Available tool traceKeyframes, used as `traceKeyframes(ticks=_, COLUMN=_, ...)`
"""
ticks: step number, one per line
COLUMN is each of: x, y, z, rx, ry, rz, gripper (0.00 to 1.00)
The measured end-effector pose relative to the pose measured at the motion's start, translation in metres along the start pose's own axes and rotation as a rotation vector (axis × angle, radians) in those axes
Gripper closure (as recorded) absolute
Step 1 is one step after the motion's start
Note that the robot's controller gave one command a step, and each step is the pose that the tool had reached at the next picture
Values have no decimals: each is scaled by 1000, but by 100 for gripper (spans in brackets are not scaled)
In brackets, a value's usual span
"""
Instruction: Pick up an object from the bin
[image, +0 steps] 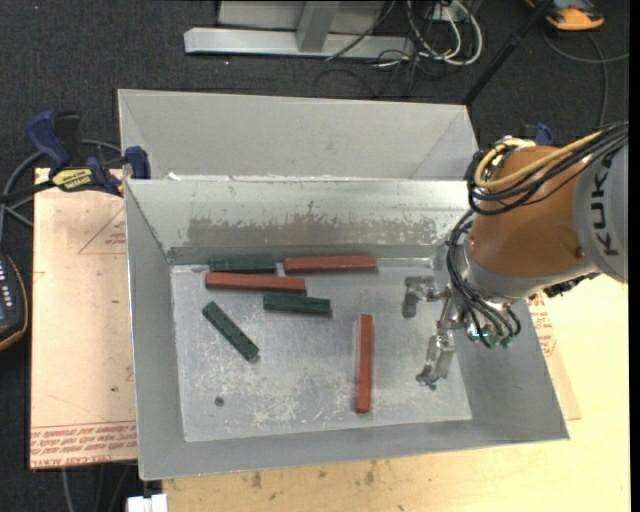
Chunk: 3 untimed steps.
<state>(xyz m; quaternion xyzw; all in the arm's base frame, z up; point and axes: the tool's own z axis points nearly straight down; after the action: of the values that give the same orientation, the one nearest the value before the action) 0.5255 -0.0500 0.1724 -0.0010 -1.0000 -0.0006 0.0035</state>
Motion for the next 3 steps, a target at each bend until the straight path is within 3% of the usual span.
traceKeyframes(ticks=1, x=-37, y=51, z=103, rx=0, ry=-5, rz=-378, gripper=0)
traceKeyframes(ticks=2, x=-30, y=52, z=99, rx=3, ry=-8, rz=-1039, gripper=0)
traceKeyframes(ticks=3, x=-31, y=52, z=98, rx=3, ry=-7, rz=-1037, gripper=100)
